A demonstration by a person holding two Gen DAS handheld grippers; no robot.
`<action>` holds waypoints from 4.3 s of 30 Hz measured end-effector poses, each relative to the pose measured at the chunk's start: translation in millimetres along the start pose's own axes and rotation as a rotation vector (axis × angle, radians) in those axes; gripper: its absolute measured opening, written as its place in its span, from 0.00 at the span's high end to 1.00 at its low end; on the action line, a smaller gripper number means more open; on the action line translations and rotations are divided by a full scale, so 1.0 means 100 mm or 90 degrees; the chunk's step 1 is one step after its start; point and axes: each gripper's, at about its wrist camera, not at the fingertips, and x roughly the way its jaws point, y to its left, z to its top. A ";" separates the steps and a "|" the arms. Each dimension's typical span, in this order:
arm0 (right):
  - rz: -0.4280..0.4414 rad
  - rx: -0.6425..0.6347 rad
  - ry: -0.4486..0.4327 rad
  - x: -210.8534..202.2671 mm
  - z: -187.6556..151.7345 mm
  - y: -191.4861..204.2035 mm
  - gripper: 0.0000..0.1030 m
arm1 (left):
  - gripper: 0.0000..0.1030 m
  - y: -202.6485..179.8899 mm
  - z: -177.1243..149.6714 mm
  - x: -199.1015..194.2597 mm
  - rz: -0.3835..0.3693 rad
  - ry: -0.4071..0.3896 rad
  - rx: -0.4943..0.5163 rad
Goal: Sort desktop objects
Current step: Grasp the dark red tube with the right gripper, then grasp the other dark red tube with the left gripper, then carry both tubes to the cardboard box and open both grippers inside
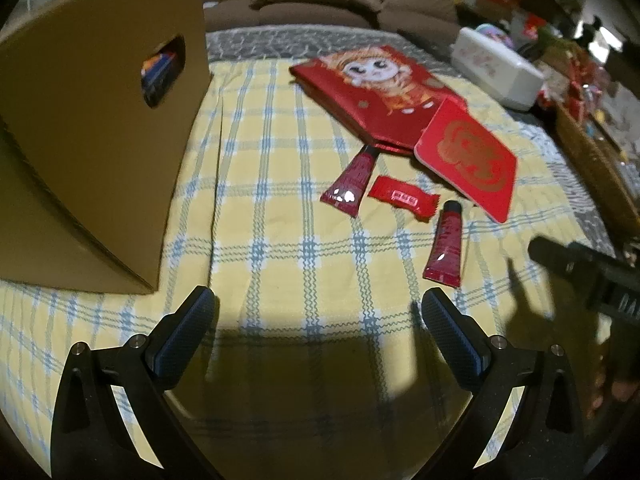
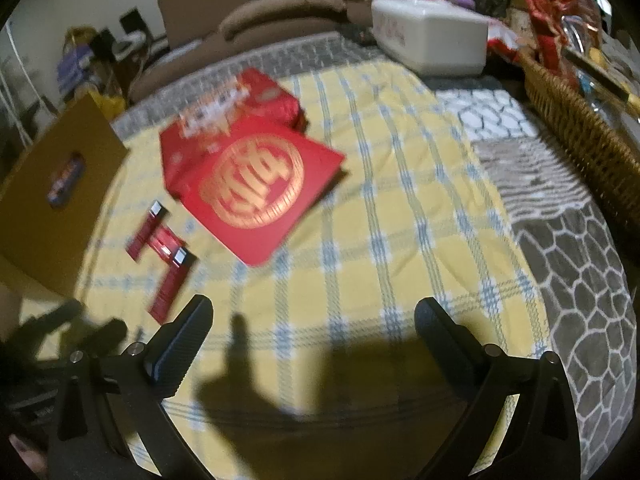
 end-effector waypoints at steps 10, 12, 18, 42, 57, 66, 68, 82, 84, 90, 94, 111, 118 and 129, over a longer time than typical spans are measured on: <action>0.068 -0.025 0.011 0.02 0.12 0.47 0.33 | 0.00 0.04 -0.08 -0.23 -0.042 -0.028 0.050; 0.080 -0.024 0.015 0.06 0.14 0.55 0.35 | 0.00 0.06 -0.09 -0.24 -0.045 -0.028 0.051; 0.080 -0.033 0.041 0.23 0.18 0.76 0.52 | 0.00 0.13 -0.10 -0.26 -0.045 -0.025 0.049; 0.112 -0.006 0.004 0.03 0.19 0.50 0.86 | 0.00 -0.10 0.17 -0.20 -0.071 -0.032 0.090; 0.125 0.008 -0.008 -0.05 0.24 0.41 0.86 | 0.52 -0.06 0.64 0.48 -0.041 0.033 0.072; 0.127 0.002 -0.005 -0.05 0.25 0.46 0.86 | 0.71 -0.22 0.63 0.48 -0.028 0.019 0.142; 0.127 -0.001 -0.007 -0.07 0.25 0.48 0.86 | 0.83 -0.26 0.64 0.47 -0.043 0.022 0.155; 0.163 -0.006 -0.054 -0.42 0.40 0.71 0.86 | 0.83 -0.12 0.65 -0.34 -0.149 -0.035 0.122; 0.176 -0.012 -0.065 -0.50 0.43 0.80 0.86 | 0.83 -0.04 0.65 -0.57 -0.165 -0.053 0.121; 0.239 -0.022 -0.084 -0.71 0.51 1.17 0.86 | 0.83 0.31 0.72 -1.14 -0.184 -0.102 0.104; 0.296 -0.032 -0.108 -0.90 0.62 1.55 0.86 | 0.83 0.67 0.78 -1.38 -0.176 -0.126 0.077; 0.417 -0.017 -0.065 -0.47 0.82 2.60 0.86 | 0.83 1.73 0.91 -1.24 -0.145 -0.109 -0.044; 0.387 -0.021 -0.051 -0.40 0.81 2.53 0.81 | 0.71 1.76 0.84 -1.23 -0.156 -0.103 -0.074; 0.265 -0.022 -0.102 -0.67 0.87 1.73 0.60 | 0.24 1.55 0.84 -1.43 -0.151 -0.146 -0.040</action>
